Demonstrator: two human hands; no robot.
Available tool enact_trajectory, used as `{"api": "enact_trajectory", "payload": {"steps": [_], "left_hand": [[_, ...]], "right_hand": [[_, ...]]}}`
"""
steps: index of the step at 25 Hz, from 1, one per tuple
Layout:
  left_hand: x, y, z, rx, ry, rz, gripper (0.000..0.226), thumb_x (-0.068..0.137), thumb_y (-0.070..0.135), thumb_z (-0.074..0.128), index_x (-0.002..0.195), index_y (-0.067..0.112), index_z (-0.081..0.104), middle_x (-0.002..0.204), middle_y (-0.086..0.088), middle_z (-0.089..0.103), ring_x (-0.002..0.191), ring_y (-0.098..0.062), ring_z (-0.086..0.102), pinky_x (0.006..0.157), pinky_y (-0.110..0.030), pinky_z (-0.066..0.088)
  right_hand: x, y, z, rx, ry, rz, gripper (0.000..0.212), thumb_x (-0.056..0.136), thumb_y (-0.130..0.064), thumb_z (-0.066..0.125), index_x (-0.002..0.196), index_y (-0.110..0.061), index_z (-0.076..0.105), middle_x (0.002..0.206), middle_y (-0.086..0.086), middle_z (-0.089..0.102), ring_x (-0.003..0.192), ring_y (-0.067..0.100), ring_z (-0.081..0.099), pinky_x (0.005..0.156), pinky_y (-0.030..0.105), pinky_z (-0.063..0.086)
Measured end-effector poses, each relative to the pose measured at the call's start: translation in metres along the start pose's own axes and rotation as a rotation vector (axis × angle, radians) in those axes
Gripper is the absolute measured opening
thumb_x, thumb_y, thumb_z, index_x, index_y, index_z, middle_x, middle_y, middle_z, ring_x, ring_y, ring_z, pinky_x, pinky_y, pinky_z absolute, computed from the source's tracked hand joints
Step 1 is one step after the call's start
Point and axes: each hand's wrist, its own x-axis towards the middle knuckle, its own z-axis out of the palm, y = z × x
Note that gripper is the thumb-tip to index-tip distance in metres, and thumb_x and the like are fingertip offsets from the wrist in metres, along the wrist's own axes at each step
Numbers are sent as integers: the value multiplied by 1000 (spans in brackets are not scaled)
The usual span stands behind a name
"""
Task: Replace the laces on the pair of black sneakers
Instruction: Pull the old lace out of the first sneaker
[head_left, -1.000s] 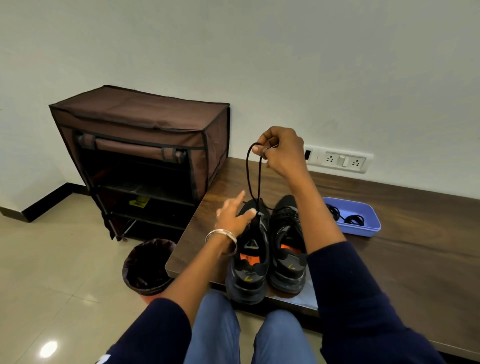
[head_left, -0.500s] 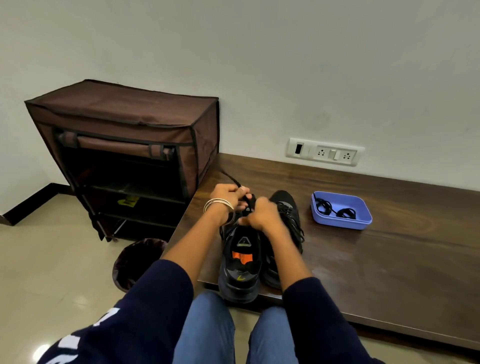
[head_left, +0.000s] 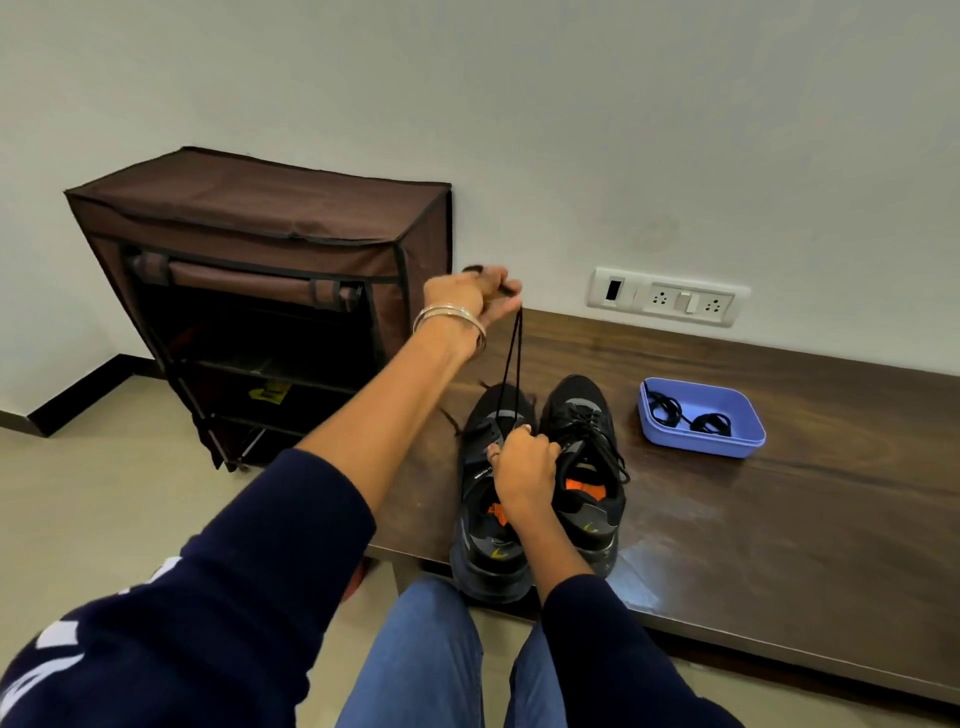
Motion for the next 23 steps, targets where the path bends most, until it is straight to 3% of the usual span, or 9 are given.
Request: {"api": "enact_trajectory", "payload": {"steps": [5, 8, 11, 13, 15, 17, 19, 21, 23], "left_hand": [[-18, 63, 34, -391, -119, 94, 12, 93, 3, 57, 85, -5, 59, 78, -19, 65, 74, -28, 65, 54, -26, 58], [-23, 60, 36, -442, -141, 93, 11, 93, 4, 57, 88, -6, 60, 85, -20, 66, 82, -31, 66, 56, -27, 59], [-17, 56, 23, -386, -18, 136, 9, 92, 0, 58, 92, -9, 61, 89, -21, 65, 88, -30, 69, 63, -33, 61], [1, 53, -3, -269, 136, 151, 10, 93, -2, 55, 86, -7, 59, 77, -16, 64, 69, -20, 69, 71, -36, 61], [19, 40, -40, -117, 249, 47, 17, 96, -4, 47, 80, -2, 53, 71, -11, 57, 58, -16, 59, 77, -40, 59], [31, 17, -78, 249, 355, -125, 16, 94, -6, 43, 82, 1, 51, 70, -10, 53, 54, -17, 52, 56, -38, 58], [31, -12, -105, 723, 383, -283, 8, 89, -4, 52, 83, -1, 55, 70, -13, 58, 52, -21, 53, 39, -31, 51], [26, -37, -118, 1125, 346, -397, 14, 87, 11, 59, 91, -2, 58, 90, -17, 66, 67, -27, 61, 54, -36, 56], [20, -55, -114, 1556, 360, -267, 35, 86, 26, 61, 112, 3, 58, 116, -15, 62, 100, -35, 61, 81, -42, 53]], "right_hand": [[-1, -3, -1, -57, -18, -19, 28, 100, -26, 49, 114, -4, 60, 125, 16, 55, 117, 36, 47, 93, 39, 44], [5, -7, -14, 66, -103, 20, 27, 96, -31, 57, 106, -6, 60, 121, 17, 58, 118, 38, 47, 93, 43, 45], [23, -4, -40, 289, -30, 44, 41, 87, -40, 69, 76, -7, 47, 87, 12, 61, 96, 33, 57, 74, 38, 48], [33, 1, -51, 372, -16, 59, 47, 86, -33, 72, 66, -10, 36, 68, 5, 47, 76, 26, 54, 59, 32, 42], [38, 7, -51, 383, -145, 59, 47, 80, -29, 79, 66, -10, 39, 67, 4, 45, 71, 23, 52, 51, 28, 36], [36, 9, -41, 356, -251, 24, 48, 75, -32, 83, 65, -11, 42, 67, 4, 46, 68, 23, 52, 47, 28, 32], [33, 11, -32, 336, -235, 28, 51, 77, -31, 82, 62, -12, 37, 62, 2, 41, 58, 20, 44, 44, 29, 28], [32, 12, -26, 350, -176, 57, 51, 80, -28, 79, 62, -12, 35, 61, 2, 39, 55, 18, 41, 42, 29, 27], [30, 12, -24, 363, -125, 79, 47, 82, -26, 77, 63, -10, 38, 64, 5, 45, 62, 23, 50, 45, 27, 30]]}}
